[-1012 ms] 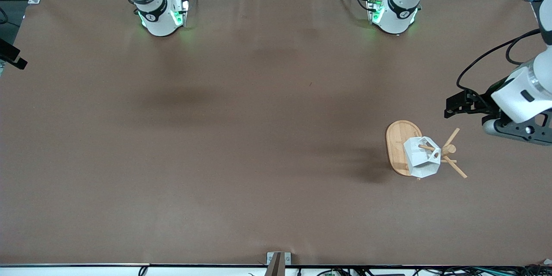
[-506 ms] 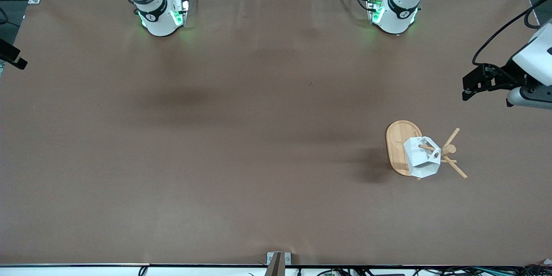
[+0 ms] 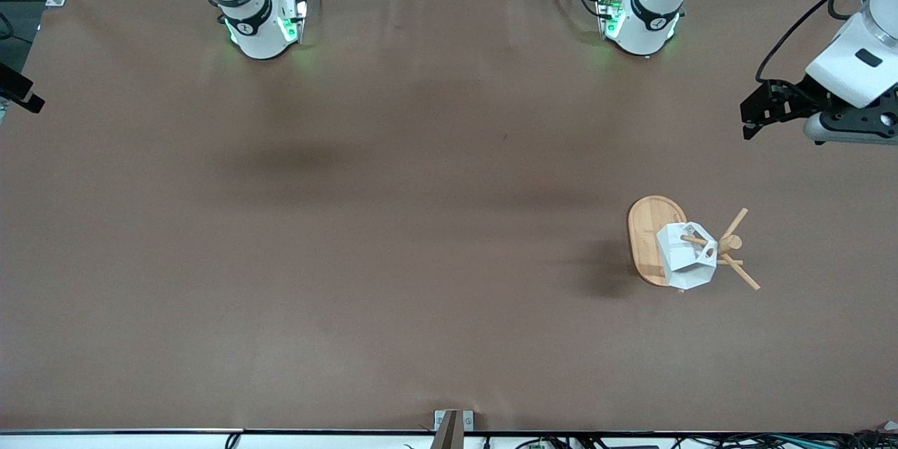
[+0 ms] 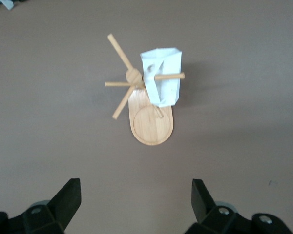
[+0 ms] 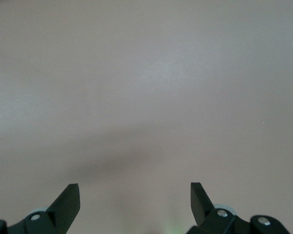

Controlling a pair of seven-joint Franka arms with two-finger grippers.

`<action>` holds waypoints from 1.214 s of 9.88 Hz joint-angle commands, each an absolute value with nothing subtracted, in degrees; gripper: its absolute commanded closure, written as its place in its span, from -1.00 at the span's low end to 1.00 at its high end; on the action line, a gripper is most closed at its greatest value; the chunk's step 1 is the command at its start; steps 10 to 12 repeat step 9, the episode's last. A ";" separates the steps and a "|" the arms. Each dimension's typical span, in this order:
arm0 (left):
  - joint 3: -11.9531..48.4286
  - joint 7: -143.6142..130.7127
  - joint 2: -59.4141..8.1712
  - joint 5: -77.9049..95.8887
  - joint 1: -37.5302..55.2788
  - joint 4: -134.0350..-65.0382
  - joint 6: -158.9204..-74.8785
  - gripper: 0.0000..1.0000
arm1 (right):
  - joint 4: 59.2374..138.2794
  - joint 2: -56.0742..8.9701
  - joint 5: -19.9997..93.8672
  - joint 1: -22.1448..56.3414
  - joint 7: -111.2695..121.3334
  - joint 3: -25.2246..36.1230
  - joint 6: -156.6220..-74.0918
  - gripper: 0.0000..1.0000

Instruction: Hang cup on rack

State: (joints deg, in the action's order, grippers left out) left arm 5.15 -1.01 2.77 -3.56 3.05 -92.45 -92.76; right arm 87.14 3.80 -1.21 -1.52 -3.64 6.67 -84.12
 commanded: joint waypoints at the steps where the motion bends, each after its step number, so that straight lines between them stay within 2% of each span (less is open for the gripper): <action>1: 4.57 -2.02 6.50 -0.72 2.64 -98.70 -94.31 -1.00 | 87.71 4.22 -0.70 -1.41 -3.16 6.94 -84.20 -1.00; 4: 4.57 -1.58 6.51 -0.09 2.72 -97.56 -93.26 -1.00 | 87.71 4.22 -0.70 -1.41 -3.16 7.03 -84.20 -1.00; 7: 4.57 -1.85 3.70 0.00 2.64 -92.04 -87.73 -1.00 | 87.71 4.22 -0.70 -1.41 -3.16 6.94 -84.20 -1.00; 12: 4.57 -1.76 3.69 0.09 2.02 -91.93 -87.63 -1.00 | 87.71 4.22 -0.70 -1.41 -3.16 6.94 -84.20 -1.00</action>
